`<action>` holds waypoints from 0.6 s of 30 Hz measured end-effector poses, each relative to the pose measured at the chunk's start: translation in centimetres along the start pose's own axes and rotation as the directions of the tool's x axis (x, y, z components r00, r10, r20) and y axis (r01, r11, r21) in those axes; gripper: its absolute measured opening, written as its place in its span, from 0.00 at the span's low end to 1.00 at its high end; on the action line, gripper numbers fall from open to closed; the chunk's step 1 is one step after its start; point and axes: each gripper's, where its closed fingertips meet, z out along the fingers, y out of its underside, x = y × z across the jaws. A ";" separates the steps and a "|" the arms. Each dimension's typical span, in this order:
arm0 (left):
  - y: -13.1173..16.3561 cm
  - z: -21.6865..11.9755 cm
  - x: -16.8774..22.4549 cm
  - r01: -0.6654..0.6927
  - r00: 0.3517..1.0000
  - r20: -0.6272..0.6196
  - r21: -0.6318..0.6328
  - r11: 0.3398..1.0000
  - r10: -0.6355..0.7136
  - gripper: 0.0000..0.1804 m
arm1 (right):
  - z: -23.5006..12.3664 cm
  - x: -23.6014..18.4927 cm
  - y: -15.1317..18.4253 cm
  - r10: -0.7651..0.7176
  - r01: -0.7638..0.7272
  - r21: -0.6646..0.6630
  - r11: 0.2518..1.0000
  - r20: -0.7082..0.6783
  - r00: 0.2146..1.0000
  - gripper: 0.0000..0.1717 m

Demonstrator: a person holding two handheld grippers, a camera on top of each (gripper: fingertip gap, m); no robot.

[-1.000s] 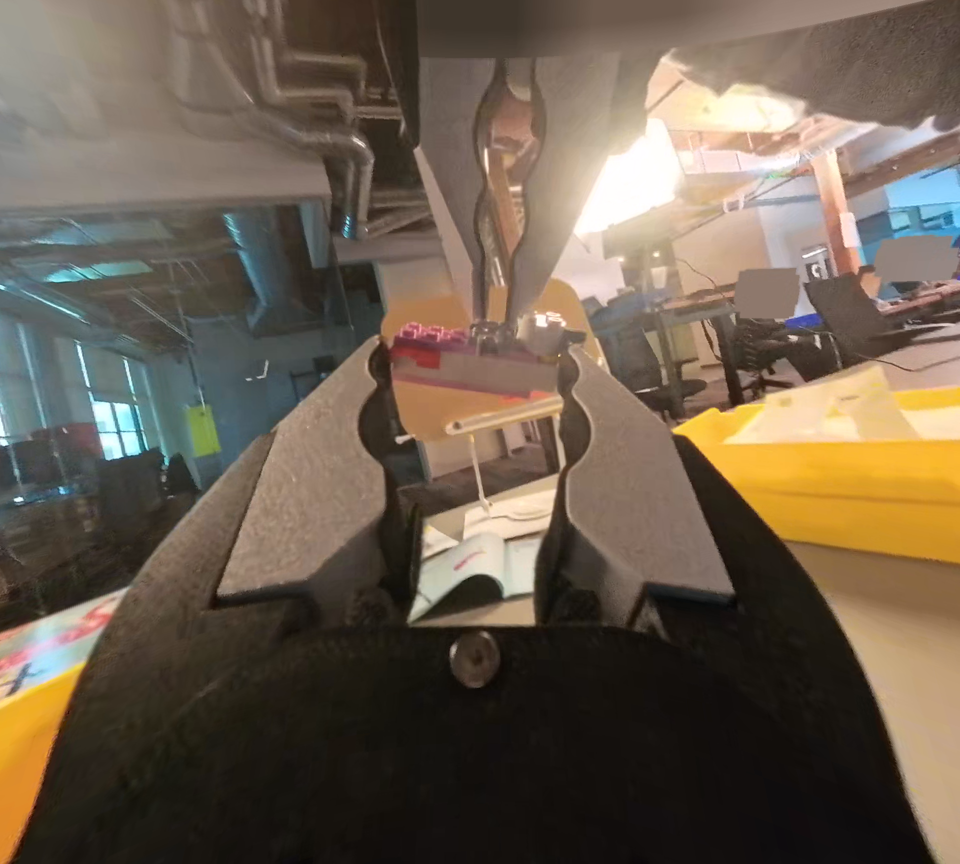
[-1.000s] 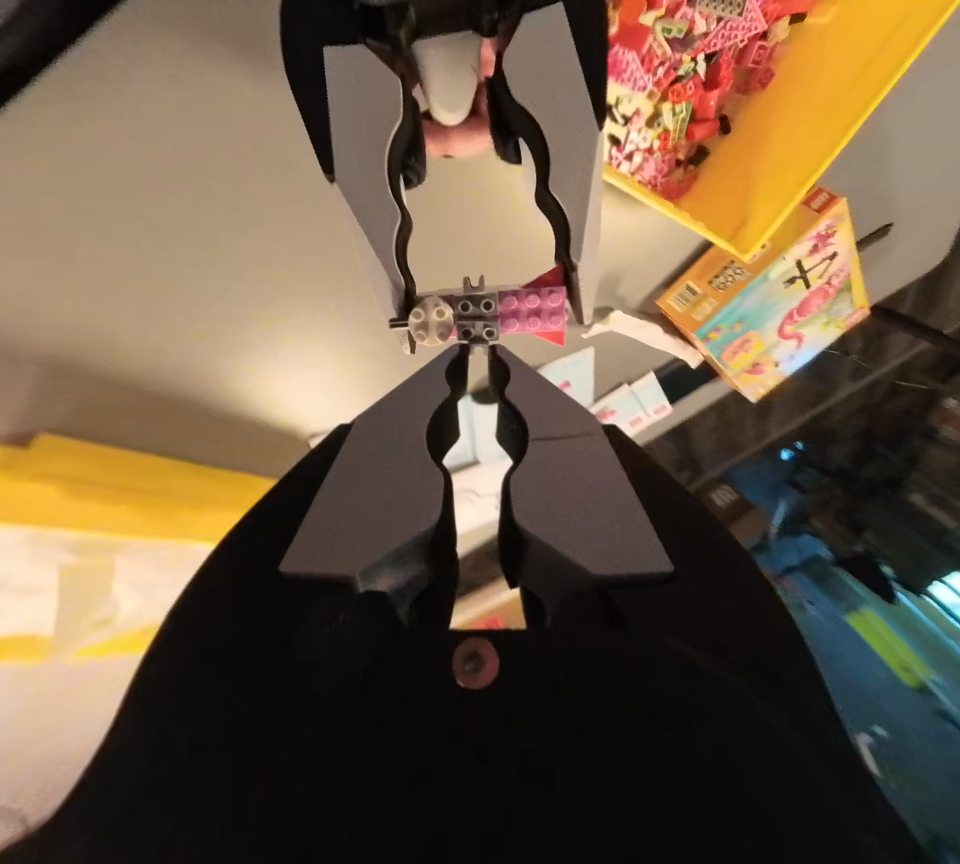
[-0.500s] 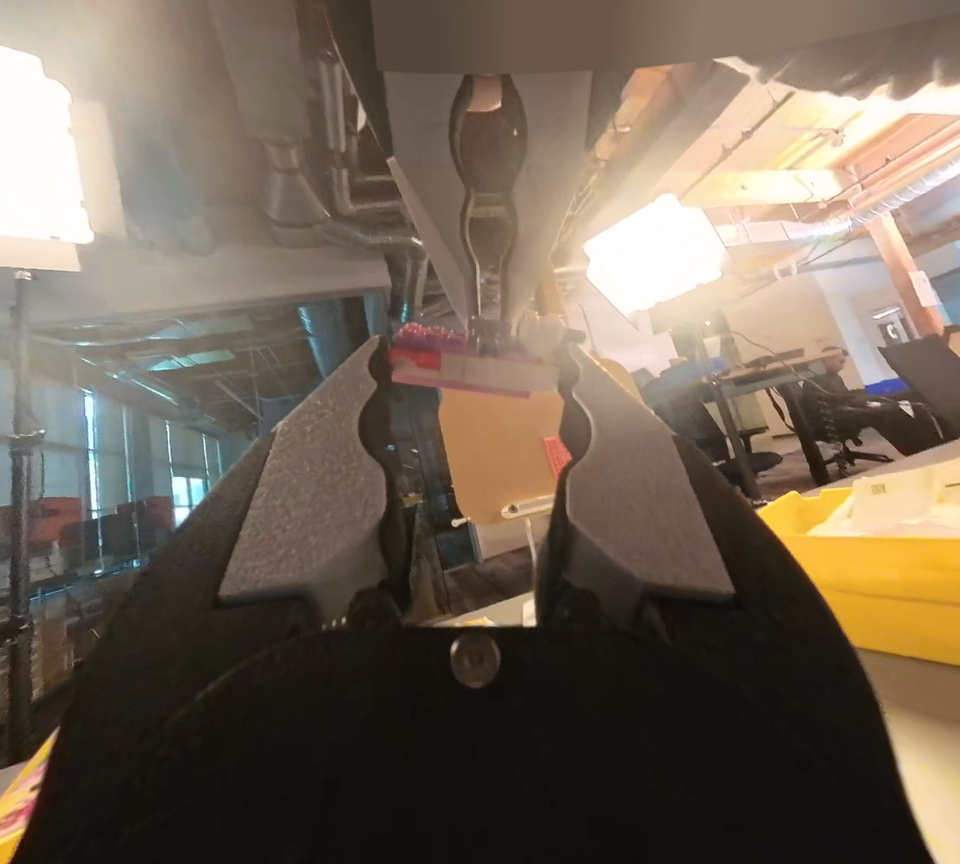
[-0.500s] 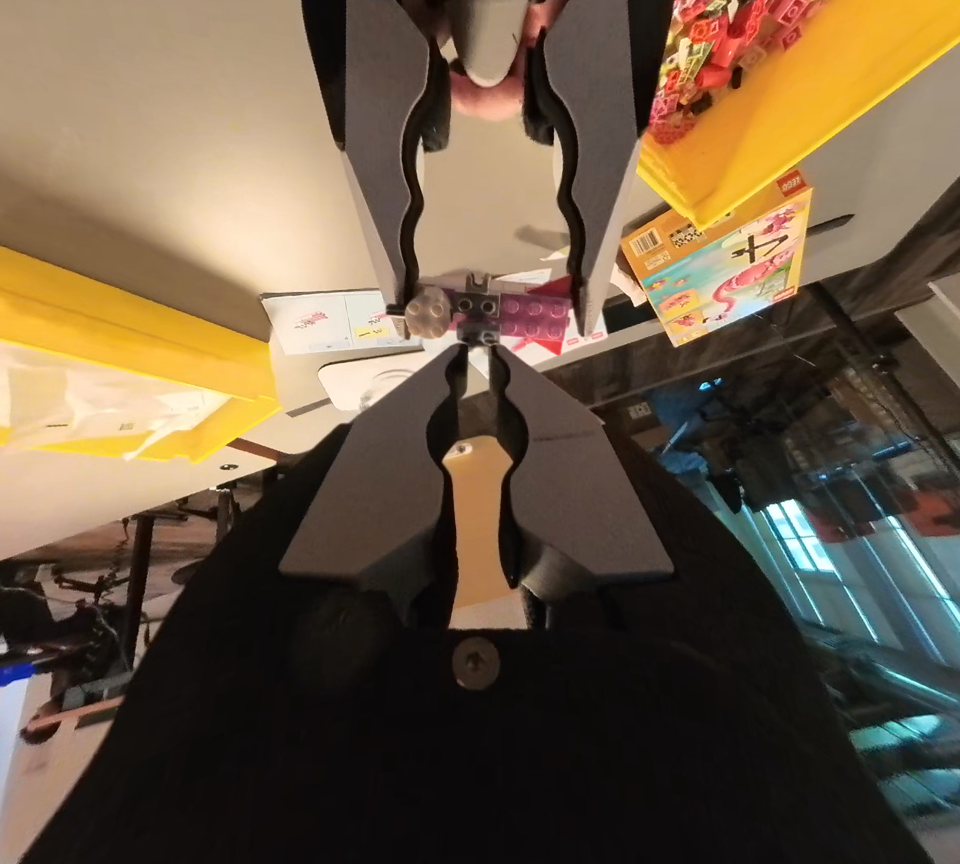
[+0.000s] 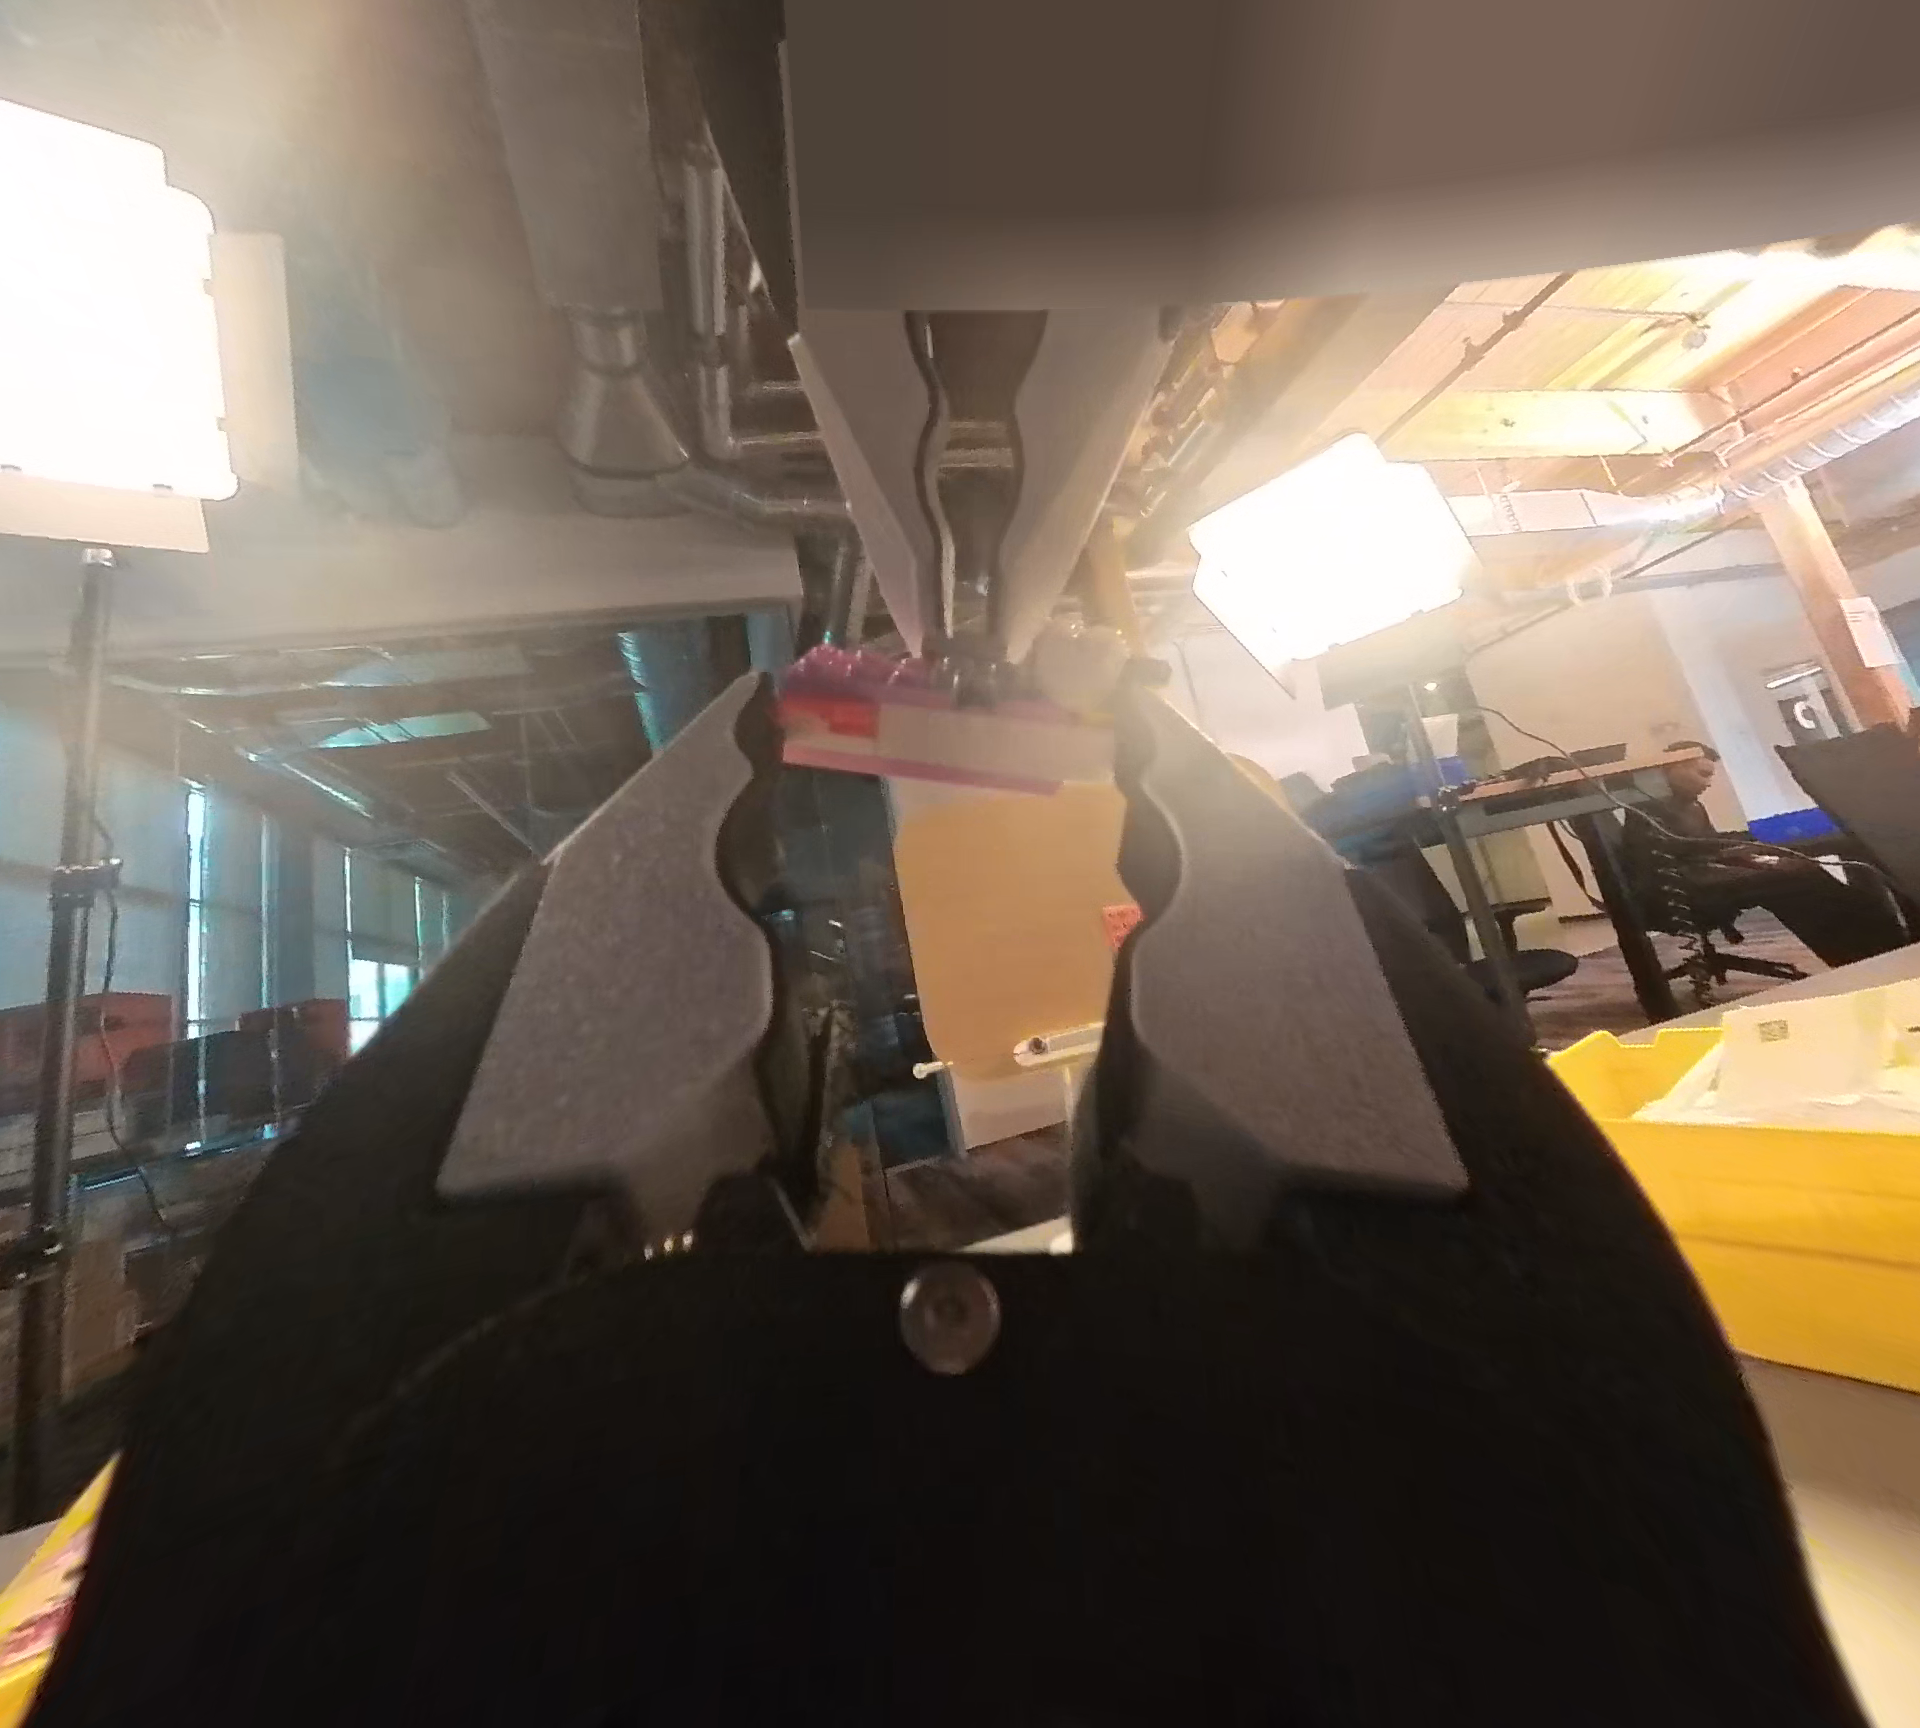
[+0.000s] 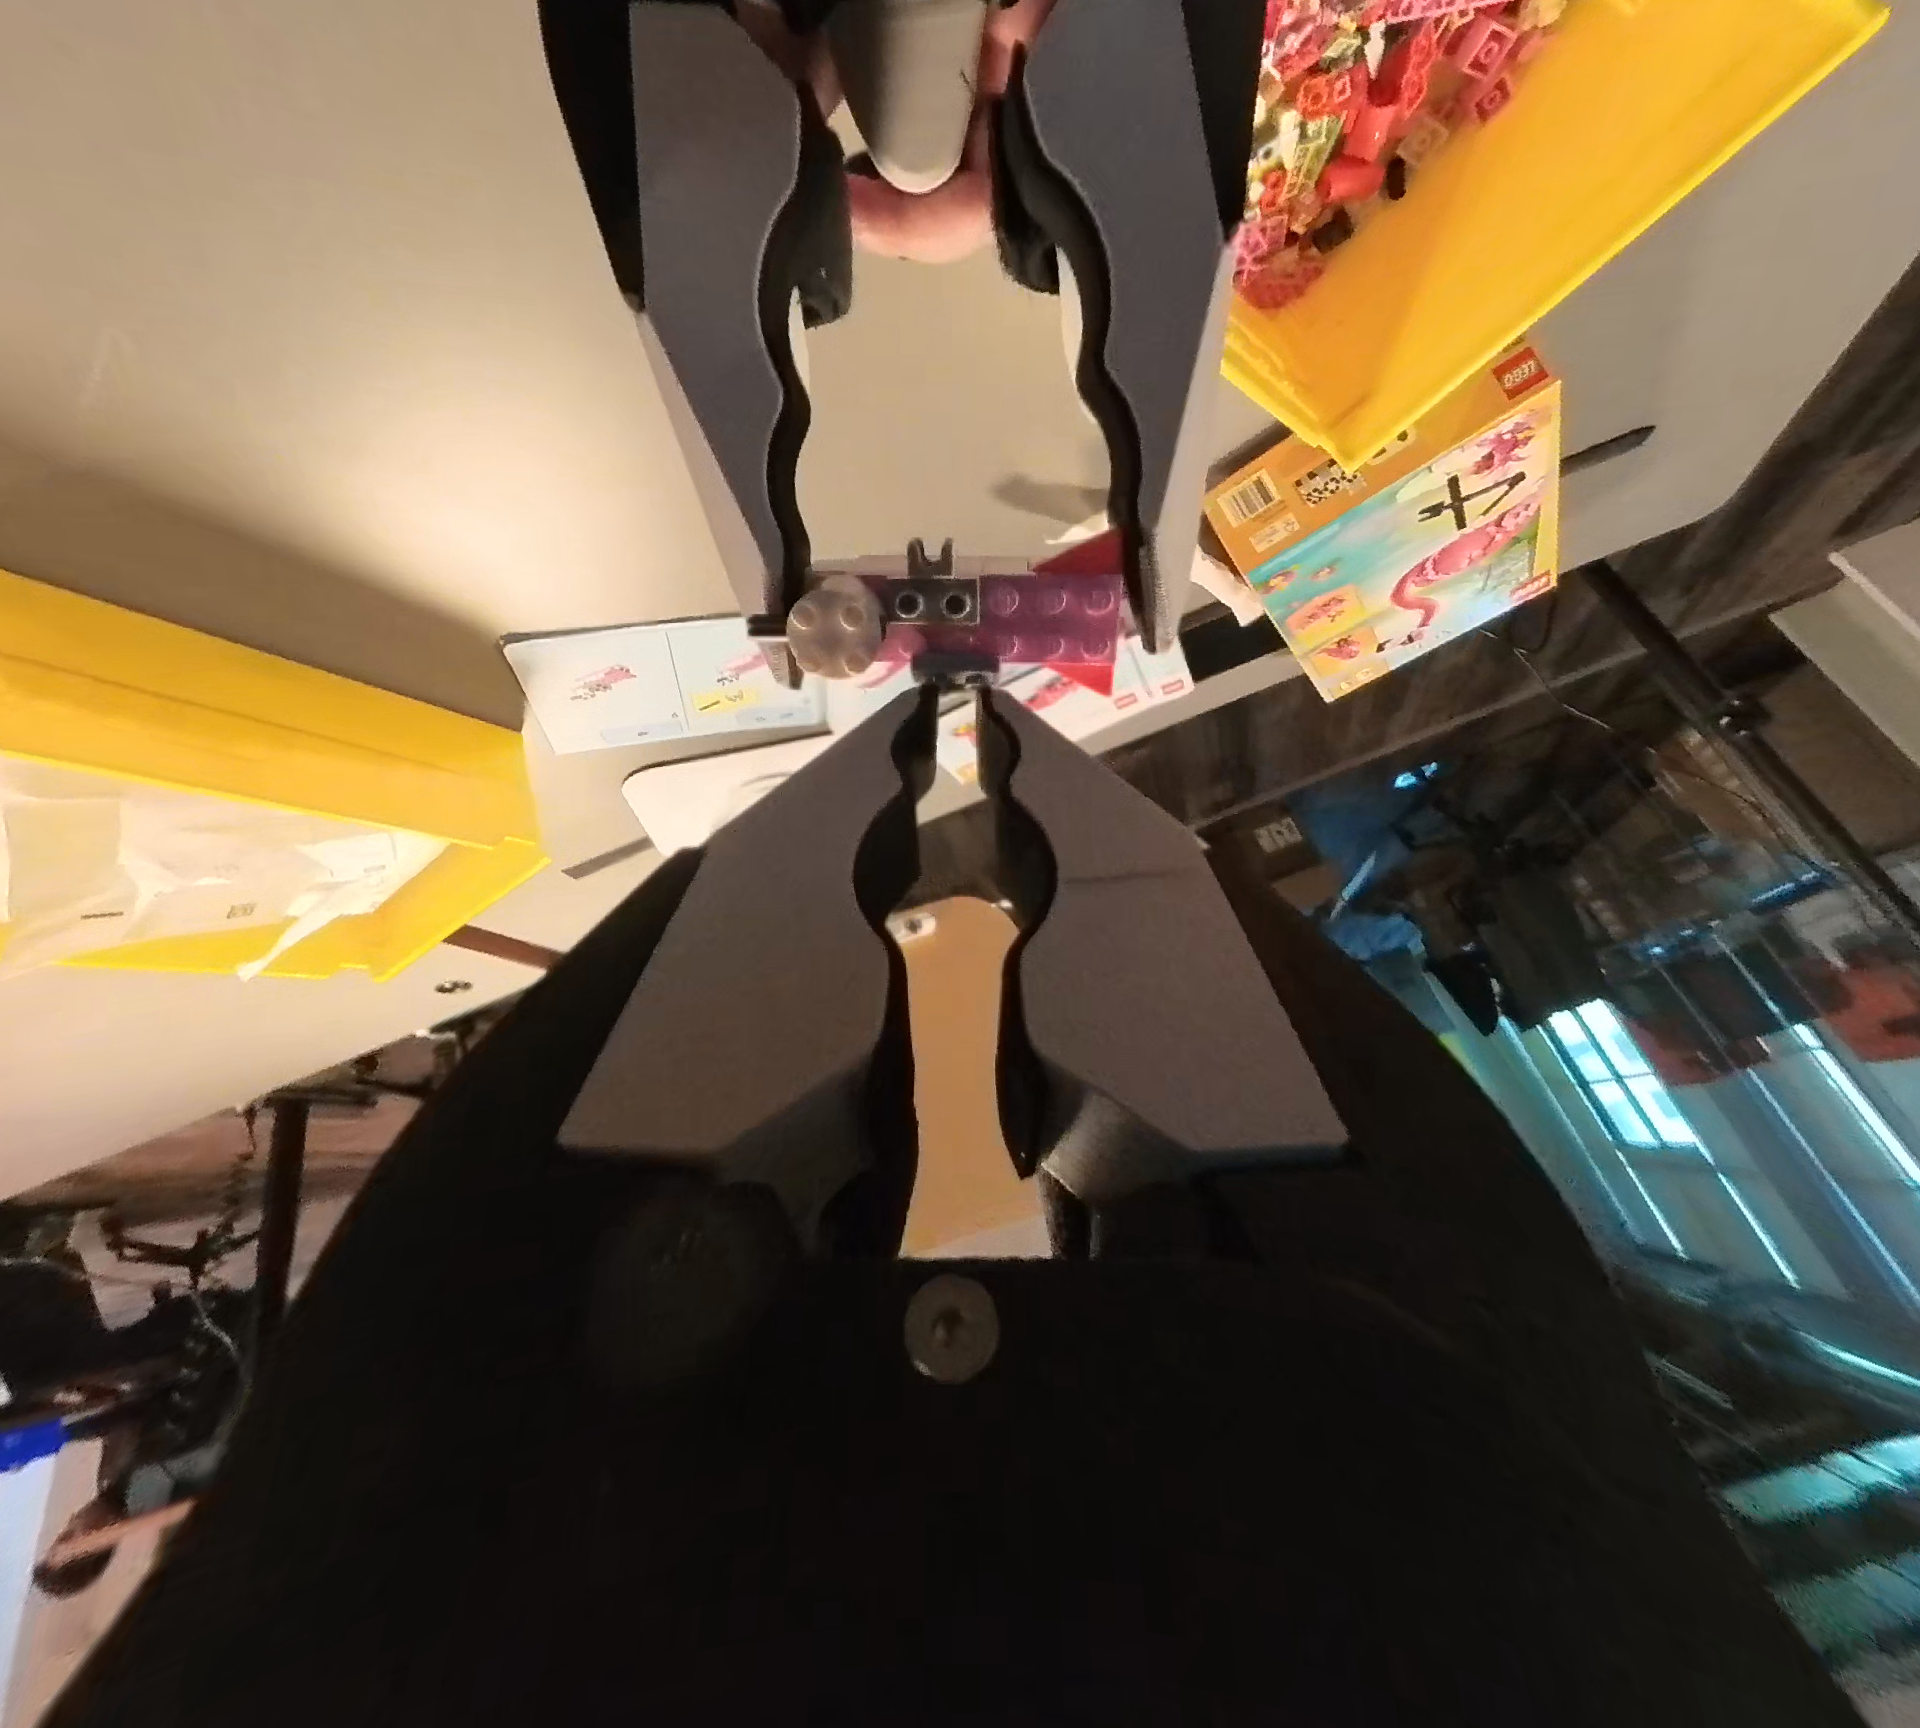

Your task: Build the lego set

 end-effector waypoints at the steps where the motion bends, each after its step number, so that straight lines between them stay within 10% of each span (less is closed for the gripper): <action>1: 0.1 0.0 0.0 0.004 1.000 -0.002 -0.003 1.000 -0.004 0.36 | 0.1 0.0 0.1 0.012 -0.012 0.012 1.000 0.002 1.000 0.03; 10: 1.0 -0.6 0.3 -0.057 0.998 -0.016 -0.068 0.996 0.056 0.36 | 2.0 -1.8 2.1 0.146 -0.151 0.072 0.986 0.068 0.987 0.03; 18: 1.8 -4.6 0.5 -0.035 0.998 -0.065 -0.213 0.976 0.021 0.35 | 17.0 -8.0 1.2 0.451 -0.537 0.263 0.802 0.324 0.832 0.03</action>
